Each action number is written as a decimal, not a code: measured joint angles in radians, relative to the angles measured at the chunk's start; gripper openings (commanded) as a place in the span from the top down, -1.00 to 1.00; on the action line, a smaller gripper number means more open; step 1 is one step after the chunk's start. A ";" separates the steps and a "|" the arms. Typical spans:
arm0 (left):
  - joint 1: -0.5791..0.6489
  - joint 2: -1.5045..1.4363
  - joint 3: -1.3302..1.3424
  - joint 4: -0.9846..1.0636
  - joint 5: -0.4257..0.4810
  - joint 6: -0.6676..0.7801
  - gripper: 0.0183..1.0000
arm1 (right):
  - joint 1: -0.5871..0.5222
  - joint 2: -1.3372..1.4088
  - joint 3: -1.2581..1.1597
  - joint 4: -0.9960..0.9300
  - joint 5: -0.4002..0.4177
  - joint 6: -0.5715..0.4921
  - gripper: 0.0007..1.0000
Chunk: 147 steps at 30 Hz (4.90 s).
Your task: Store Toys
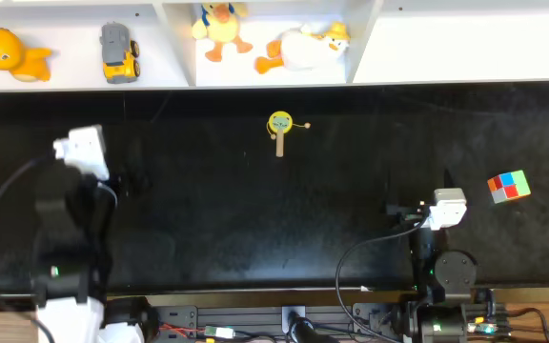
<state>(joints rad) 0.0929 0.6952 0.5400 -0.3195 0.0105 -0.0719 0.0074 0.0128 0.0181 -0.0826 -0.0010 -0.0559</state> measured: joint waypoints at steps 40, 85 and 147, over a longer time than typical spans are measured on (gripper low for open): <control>-0.116 -0.680 -0.529 0.249 -0.172 0.019 -1.00 | 0.000 0.000 0.000 0.000 0.000 0.000 -0.99; -0.116 -0.680 -0.529 0.250 -0.173 0.053 -1.00 | 0.008 0.000 0.000 -0.001 0.058 0.000 -0.99; -0.116 -0.680 -0.529 0.251 -0.173 0.053 -1.00 | 0.936 1.278 0.851 -0.659 0.644 1.049 -0.99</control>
<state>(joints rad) -0.0235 0.0151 0.0109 -0.0689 -0.1623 -0.0189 0.9432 1.2911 0.8696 -0.7418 0.6430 0.9928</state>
